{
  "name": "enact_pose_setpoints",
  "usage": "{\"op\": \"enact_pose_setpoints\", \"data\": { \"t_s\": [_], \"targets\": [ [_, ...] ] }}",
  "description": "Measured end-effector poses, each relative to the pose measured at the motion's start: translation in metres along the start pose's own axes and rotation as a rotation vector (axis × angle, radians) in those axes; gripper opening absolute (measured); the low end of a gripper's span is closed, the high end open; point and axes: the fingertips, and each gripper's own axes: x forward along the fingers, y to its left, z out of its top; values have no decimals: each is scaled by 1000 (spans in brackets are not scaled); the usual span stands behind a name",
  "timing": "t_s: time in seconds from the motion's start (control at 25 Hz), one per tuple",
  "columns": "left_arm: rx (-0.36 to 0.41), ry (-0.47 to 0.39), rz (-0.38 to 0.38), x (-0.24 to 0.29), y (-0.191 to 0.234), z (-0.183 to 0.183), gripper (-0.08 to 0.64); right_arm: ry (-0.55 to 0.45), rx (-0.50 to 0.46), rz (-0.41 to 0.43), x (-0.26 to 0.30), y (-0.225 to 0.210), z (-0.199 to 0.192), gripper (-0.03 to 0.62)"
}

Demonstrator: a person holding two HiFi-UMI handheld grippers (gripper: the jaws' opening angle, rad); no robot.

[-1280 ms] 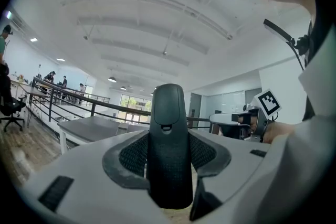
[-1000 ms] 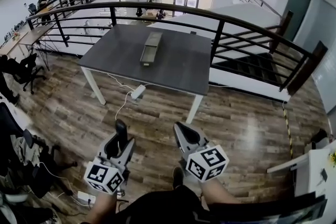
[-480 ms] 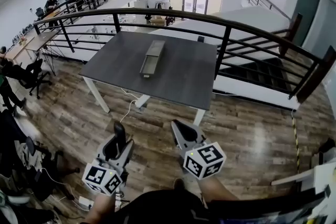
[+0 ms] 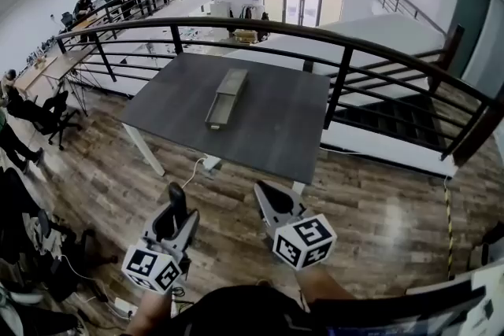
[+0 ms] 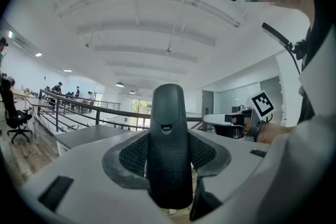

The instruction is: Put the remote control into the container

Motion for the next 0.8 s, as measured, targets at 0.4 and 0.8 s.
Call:
{"op": "enact_pose_setpoints", "data": {
  "t_s": [0.4,0.8],
  "targets": [
    [-4,29,56,50,7,-6,217,21,22,27,28,-59,1,2],
    [-32,27,33,75,70,-9,218,46,9,11,98,-64,-11,2]
  ]
}}
